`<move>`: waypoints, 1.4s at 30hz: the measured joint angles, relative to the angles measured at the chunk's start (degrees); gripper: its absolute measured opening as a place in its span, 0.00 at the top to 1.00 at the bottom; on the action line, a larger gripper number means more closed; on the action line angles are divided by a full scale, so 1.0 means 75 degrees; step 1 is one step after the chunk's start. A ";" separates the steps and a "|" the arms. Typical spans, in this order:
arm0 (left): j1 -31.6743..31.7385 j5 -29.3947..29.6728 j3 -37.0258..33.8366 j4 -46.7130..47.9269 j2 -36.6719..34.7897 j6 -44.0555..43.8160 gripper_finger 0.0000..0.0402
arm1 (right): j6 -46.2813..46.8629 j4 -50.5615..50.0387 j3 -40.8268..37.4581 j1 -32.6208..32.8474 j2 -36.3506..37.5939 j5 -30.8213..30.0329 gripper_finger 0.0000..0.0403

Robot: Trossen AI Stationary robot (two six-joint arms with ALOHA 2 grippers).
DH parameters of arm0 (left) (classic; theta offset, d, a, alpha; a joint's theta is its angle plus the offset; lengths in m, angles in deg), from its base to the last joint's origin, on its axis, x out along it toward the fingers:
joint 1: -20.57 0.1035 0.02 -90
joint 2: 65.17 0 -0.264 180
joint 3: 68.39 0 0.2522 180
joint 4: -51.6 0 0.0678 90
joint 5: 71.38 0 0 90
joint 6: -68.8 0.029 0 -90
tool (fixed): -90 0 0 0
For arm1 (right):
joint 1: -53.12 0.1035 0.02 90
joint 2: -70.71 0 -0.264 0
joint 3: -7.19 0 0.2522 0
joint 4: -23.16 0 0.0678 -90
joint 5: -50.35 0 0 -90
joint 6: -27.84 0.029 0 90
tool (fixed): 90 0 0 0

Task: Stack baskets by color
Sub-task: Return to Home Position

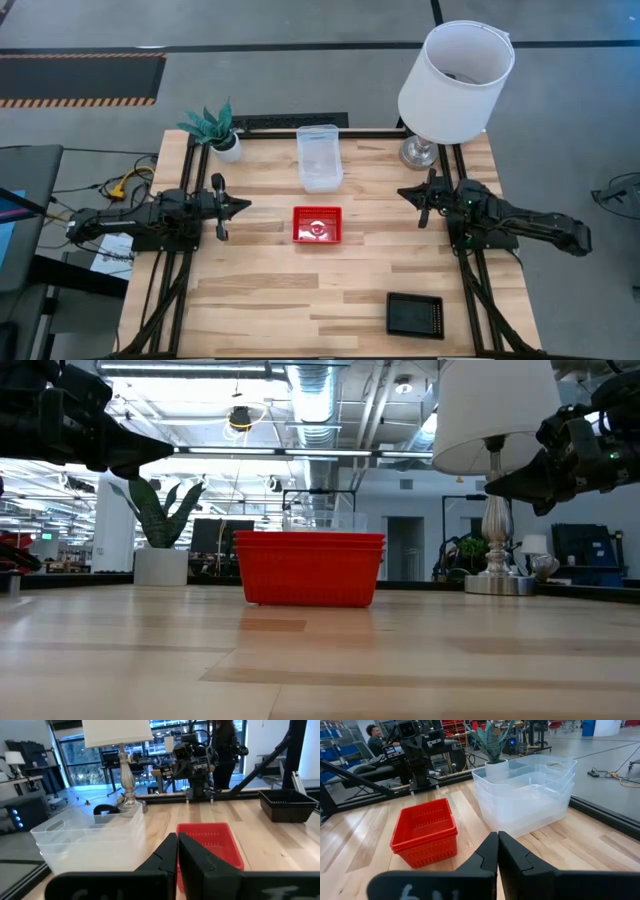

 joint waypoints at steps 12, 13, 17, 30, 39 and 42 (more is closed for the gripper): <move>0.0000 0.0000 -0.0013 -0.0006 0.0000 -0.0132 1.00 | -0.0003 0.0006 0.0005 0.0000 0.0000 0.0006 0.92; 0.0000 0.0000 -0.0013 -0.0007 0.0000 -0.0129 1.00 | -0.0006 0.0008 0.0005 0.0000 0.0000 0.0006 0.92; 0.0000 -0.0001 -0.0015 -0.0007 0.0000 -0.0167 1.00 | -0.0006 0.0009 0.0005 0.0000 0.0000 0.0006 0.92; 0.0000 -0.0003 -0.0021 -0.0010 0.0000 -0.0114 1.00 | -0.0009 0.0009 0.0005 0.0000 0.0000 0.0006 0.92; 0.0000 -0.0003 -0.0024 -0.0009 0.0000 -0.0142 1.00 | -0.0007 0.0009 0.0005 0.0000 0.0000 0.0006 0.92; 0.0000 -0.0003 -0.0024 -0.0010 0.0000 -0.0132 1.00 | -0.0006 0.0009 0.0005 0.0000 0.0000 0.0006 0.92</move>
